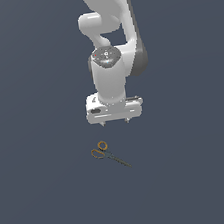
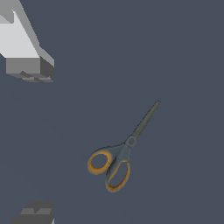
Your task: Pick up the object and move it to a goal position.
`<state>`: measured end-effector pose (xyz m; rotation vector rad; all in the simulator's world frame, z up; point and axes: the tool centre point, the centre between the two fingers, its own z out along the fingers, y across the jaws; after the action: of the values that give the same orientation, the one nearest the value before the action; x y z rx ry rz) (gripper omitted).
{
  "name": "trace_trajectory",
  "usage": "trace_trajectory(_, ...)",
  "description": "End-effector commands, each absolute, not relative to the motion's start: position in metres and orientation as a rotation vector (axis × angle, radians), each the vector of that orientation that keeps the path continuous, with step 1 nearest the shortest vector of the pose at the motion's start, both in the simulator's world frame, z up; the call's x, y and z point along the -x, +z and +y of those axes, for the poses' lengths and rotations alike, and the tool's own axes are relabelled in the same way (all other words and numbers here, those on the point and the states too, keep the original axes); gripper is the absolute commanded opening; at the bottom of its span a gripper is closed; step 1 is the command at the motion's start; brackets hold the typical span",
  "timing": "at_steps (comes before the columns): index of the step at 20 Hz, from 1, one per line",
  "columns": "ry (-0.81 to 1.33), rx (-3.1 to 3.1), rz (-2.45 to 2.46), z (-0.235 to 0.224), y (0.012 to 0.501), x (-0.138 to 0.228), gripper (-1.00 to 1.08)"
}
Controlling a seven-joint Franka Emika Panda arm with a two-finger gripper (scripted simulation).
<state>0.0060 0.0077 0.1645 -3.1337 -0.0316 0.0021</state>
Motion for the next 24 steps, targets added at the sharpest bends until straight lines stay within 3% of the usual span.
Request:
trace_trajectory(1, 0.002, 3.134, -0.032, 0.008, 0.164, -0.006, 1.0)
trace_trajectory(11, -0.053, 3.111, -0.135, 0.048, 0.179, -0.014, 1.0)
trace_trajectory(24, -0.045, 3.112, -0.258, 0.038, 0.166, -0.026, 1.0)
